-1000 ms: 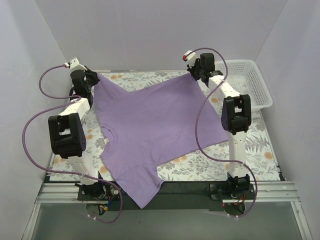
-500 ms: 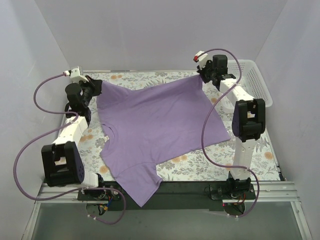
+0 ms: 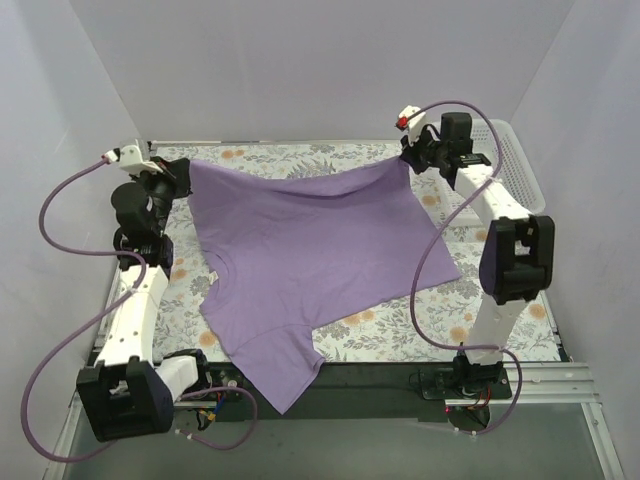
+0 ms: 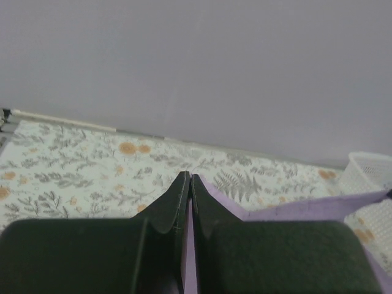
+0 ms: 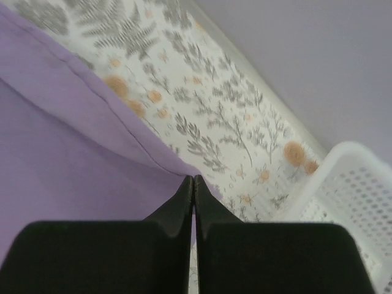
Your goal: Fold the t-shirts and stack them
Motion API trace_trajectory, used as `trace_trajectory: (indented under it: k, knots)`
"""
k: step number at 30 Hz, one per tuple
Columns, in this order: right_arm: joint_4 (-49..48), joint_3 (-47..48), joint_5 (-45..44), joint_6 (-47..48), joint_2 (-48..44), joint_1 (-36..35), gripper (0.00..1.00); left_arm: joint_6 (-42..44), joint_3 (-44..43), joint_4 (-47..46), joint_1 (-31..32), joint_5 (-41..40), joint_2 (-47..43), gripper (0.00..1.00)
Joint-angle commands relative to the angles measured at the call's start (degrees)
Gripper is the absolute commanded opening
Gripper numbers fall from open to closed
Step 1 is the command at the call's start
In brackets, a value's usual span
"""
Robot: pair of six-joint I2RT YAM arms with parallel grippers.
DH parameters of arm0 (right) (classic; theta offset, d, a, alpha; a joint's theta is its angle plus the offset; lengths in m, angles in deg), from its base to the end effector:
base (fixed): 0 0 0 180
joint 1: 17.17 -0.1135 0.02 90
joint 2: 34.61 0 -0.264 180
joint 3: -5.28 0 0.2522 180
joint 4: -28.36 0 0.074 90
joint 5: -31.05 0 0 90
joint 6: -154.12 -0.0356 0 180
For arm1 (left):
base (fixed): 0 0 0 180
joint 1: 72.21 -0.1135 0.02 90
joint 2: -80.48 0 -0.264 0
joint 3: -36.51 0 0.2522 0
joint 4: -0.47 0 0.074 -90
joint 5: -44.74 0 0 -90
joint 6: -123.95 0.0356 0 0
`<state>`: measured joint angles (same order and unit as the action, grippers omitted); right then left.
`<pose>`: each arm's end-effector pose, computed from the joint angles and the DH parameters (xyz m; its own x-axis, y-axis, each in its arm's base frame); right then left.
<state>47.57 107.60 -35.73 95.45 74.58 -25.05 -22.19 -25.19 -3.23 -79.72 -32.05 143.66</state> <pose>0.4468 0.0760 0.2857 -0.1241 -0.4996 -0.8573 -0.6337 0.7048 -0.3190 0.2604 0.0261 0.3468 -0.0609 -0.8235 -0.5641 0.0871 0.5586 -0.8248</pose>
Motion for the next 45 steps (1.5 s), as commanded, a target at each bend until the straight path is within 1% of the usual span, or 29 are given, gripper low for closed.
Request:
trace_trajectory:
  k: [1, 3, 4, 5, 6, 7, 8, 10, 11, 15, 20, 24, 27, 28, 31, 32, 34, 36, 37, 38, 39, 40, 41, 43, 44, 45]
  knots:
    - [4.72, 5.80, 12.71, 2.06, -13.90, 0.15, 0.01, -2.39, -6.19, -0.03, -0.14, -6.97, -8.15, 0.00]
    - [11.82, 10.04, 14.30, 2.33, -17.84, 0.14, 0.01, -6.06, -10.14, -0.74, -0.14, -7.50, -11.30, 0.00]
    - [13.77, 11.89, 14.13, 2.50, -19.26, 0.06, 0.01, -7.04, -11.81, -0.83, -0.14, -7.24, -12.19, 0.00]
    - [15.45, 16.34, 13.96, 2.85, -20.67, 0.06, 0.01, -7.75, -13.13, -0.74, -0.14, -7.15, -13.07, 0.00]
    - [18.25, 18.56, 12.65, 3.21, -23.38, 0.14, 0.01, -8.80, -15.84, -0.65, -0.14, -7.24, -14.91, 0.00]
    - [19.06, 20.59, 11.51, 4.17, -24.88, 0.15, 0.01, -8.99, -17.17, -0.48, -0.14, -7.50, -15.88, 0.00]
    - [19.68, 25.31, 8.88, 4.52, -27.68, 0.06, 0.01, -9.07, -18.40, -0.04, -0.23, -7.67, -16.85, 0.00]
    - [20.99, 30.16, 5.88, 5.14, -29.99, 0.23, 0.01, -9.08, -22.88, 0.31, -0.14, -8.55, -19.58, 0.00]
    - [21.18, 34.36, 2.91, 5.14, -31.65, 0.23, 0.01, -9.08, -24.72, 0.92, -0.14, -9.08, -20.37, 0.00]
    - [21.18, 42.20, -3.17, 5.32, -34.21, 0.23, 0.01, -7.76, -34.12, 2.25, 0.65, -10.40, -22.04, 0.00]
    - [18.46, 43.98, -5.90, 5.41, -35.10, 0.32, 0.01, -5.39, -39.68, 2.42, 2.50, -11.54, -20.91, 0.00]
    - [16.79, 45.30, -6.87, 5.84, -32.55, 0.23, 0.01, -2.75, -40.21, 1.46, 3.99, -11.98, -19.50, 0.00]
    - [15.73, 44.87, -6.44, 5.67, -29.48, 0.23, 0.01, -0.38, -37.23, -0.03, 4.52, -12.51, -18.36, 0.00]
    - [15.47, 43.56, -6.35, 5.58, -28.77, 0.23, 0.01, 0.15, -36.00, -0.30, 4.52, -14.34, -18.01, 0.00]
    - [14.50, 40.31, -4.33, 5.06, -25.52, 0.23, 0.01, 1.56, -28.89, -2.14, 4.61, -16.19, -16.77, 0.00]
    - [14.15, 33.86, 0.81, 4.27, -22.30, 0.15, 0.01, 2.43, -21.22, -5.54, 4.61, -17.94, -15.38, 0.00]
    - [13.71, 32.05, 1.90, 3.21, -21.39, 0.06, 0.01, 3.48, -14.67, -6.88, 4.61, -18.48, -14.32, 0.00]
    - [12.31, 26.36, 4.88, 2.77, -18.06, -0.64, 0.01, 3.41, -7.82, -11.88, 4.69, -21.55, -13.00, 0.00]
    - [11.34, 24.32, 5.42, 2.25, -16.65, -1.08, 0.01, 3.93, -1.25, -14.08, 4.52, -22.43, -12.12, 0.00]
    - [10.20, 22.82, 6.04, 1.98, -15.16, -1.78, 0.01, 3.93, 2.55, -16.28, 4.43, -23.49, -9.50, 0.00]
    - [7.93, 21.93, 7.18, 1.80, -11.23, -2.14, 0.01, 3.32, 5.46, -20.56, 4.08, -25.32, -7.82, 0.00]
    - [6.86, 20.79, 7.27, 1.63, -8.93, -2.75, 0.01, 2.80, 10.19, -22.34, 2.69, -25.34, -5.89, 0.00]
    - [5.46, 20.61, 6.93, 2.06, -4.03, -3.97, 0.01, 0.44, 11.72, -25.49, 1.98, -25.25, -0.04, 0.00]
    - [1.50, 21.56, 4.56, 3.29, 1.53, -5.30, 0.01, -1.25, 13.13, -28.06, 0.04, -23.06, 7.36, 0.00]
    - [0.36, 22.53, 3.16, 3.82, 4.60, -6.52, 0.01, -2.04, 11.92, -28.42, -0.31, -22.53, 11.05, 0.00]
    - [-0.87, 23.58, -0.08, 4.26, 10.55, -7.06, 0.01, -3.26, 10.43, -28.25, -0.66, -21.66, 18.66, 0.00]
